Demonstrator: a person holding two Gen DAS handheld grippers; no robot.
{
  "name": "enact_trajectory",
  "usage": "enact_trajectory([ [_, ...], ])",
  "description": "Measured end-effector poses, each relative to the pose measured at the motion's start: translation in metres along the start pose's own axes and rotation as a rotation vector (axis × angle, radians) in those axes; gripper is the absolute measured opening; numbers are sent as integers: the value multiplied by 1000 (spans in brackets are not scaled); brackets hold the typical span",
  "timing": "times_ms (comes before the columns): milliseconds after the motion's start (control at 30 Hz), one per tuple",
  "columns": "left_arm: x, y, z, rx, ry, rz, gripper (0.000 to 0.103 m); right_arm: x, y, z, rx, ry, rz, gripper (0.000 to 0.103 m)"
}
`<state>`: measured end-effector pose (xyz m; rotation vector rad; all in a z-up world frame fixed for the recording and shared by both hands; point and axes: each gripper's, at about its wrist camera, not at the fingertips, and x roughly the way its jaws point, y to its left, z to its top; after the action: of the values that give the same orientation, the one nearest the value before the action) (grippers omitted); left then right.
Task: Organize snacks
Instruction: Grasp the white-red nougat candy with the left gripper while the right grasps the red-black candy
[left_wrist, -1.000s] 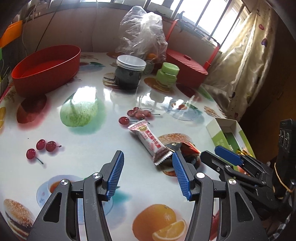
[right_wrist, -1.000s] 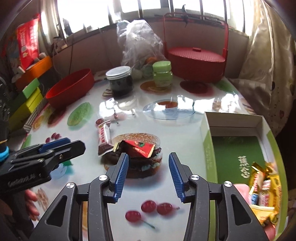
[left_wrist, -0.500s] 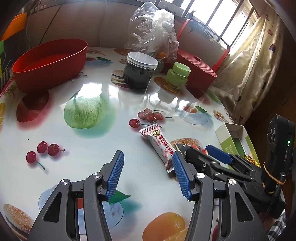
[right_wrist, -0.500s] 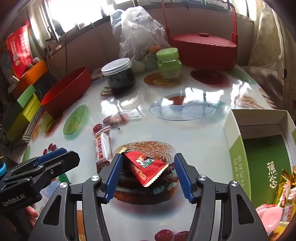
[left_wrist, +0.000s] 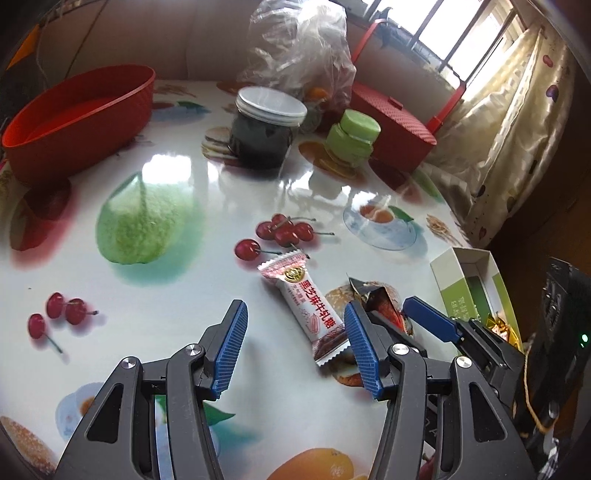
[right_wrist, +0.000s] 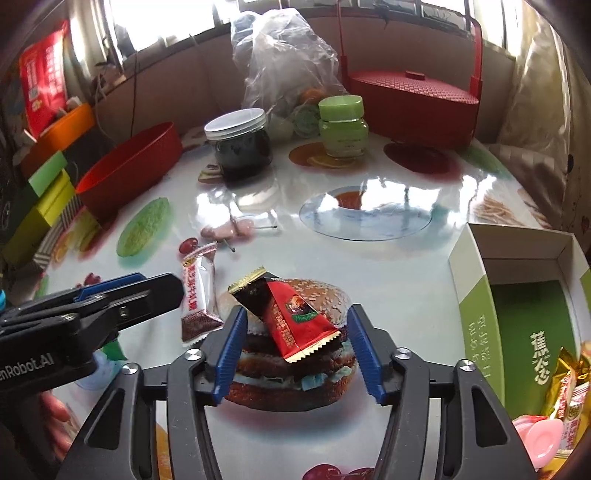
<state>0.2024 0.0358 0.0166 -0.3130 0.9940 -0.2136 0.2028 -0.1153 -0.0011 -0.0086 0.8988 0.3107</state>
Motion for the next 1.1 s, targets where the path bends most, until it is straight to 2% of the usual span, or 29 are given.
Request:
enact_trajectory([
  [100, 4, -4, 1, 10, 1, 4, 56, -1, -4, -1, 6, -8, -12, 36],
  [233, 11, -9, 0, 23, 21, 24, 56, -3, -9, -2, 24, -15, -3, 34],
  [400, 11, -10, -1, 24, 14, 41, 56, -4, -10, -3, 32, -22, -13, 21],
  [700, 14, -17, -2, 65, 8, 104, 55, -10, -16, -5, 64, -37, -14, 17],
  [733, 15, -18, -2, 71, 4, 113, 53, -11, -16, -6, 67, -38, -15, 17],
  [800, 15, -19, -3, 80, 1, 127, 35, -12, -17, -7, 72, -40, -13, 17],
  [867, 15, -19, -3, 89, -3, 136, 32, -14, -18, -8, 80, -41, -10, 16],
  [933, 15, -18, -3, 86, -4, 128, 23, -15, -19, -9, 87, -41, -6, 16],
  [1100, 14, -15, -6, 77, -16, 126, 21, -18, -21, -11, 98, -41, -9, 8],
])
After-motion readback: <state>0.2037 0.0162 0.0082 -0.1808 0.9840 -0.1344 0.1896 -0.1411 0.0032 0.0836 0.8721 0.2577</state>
